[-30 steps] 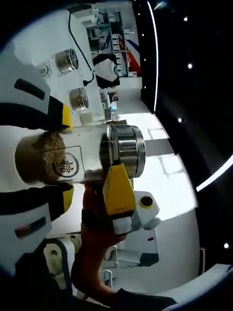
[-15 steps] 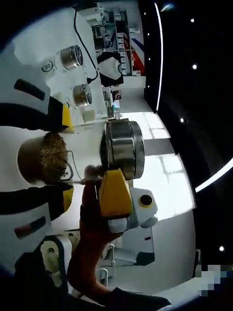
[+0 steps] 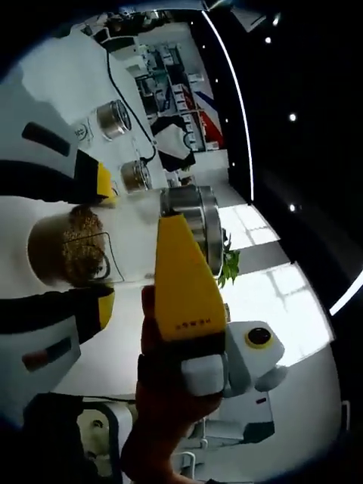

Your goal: Rotate the seasoning bottle until the label or dispensing opening points toward the visible target arrow and the bottle remains upright within the marked orientation range

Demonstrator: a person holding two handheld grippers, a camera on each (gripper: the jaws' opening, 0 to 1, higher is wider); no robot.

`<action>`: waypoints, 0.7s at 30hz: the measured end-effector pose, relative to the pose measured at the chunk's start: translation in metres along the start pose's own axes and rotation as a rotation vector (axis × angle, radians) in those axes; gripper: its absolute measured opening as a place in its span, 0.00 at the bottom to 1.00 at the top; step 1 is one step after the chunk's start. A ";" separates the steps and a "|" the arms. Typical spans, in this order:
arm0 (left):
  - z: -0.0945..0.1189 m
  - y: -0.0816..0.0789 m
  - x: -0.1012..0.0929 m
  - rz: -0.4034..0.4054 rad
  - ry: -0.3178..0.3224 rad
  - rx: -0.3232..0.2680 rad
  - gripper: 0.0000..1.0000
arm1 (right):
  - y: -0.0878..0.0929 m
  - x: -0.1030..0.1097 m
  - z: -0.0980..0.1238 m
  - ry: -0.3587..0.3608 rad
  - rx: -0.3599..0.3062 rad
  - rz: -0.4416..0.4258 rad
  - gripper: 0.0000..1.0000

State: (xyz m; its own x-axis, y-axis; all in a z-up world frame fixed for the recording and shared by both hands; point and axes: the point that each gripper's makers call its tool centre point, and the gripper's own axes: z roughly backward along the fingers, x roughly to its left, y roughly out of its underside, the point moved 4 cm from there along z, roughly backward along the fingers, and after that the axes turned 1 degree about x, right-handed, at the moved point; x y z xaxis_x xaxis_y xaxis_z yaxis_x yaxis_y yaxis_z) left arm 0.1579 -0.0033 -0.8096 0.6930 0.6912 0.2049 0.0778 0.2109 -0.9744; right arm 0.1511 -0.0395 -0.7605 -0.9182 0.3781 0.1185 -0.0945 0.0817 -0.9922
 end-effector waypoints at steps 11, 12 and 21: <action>0.007 -0.011 -0.010 0.005 0.203 -0.056 0.45 | -0.006 0.006 0.013 -0.150 -0.040 -0.018 0.38; 0.006 -0.011 -0.011 -0.003 0.176 -0.043 0.45 | -0.005 0.006 0.013 -0.153 -0.040 -0.024 0.38; -0.004 -0.009 -0.003 -0.004 -0.022 -0.019 0.44 | -0.006 0.007 0.003 0.001 -0.038 0.067 0.41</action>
State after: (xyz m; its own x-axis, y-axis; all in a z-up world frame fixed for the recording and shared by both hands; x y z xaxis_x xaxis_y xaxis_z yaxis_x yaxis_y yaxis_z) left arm 0.1576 -0.0100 -0.8020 0.6764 0.7057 0.2109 0.0943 0.2010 -0.9750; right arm 0.1441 -0.0398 -0.7537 -0.9215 0.3849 0.0524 -0.0184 0.0913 -0.9957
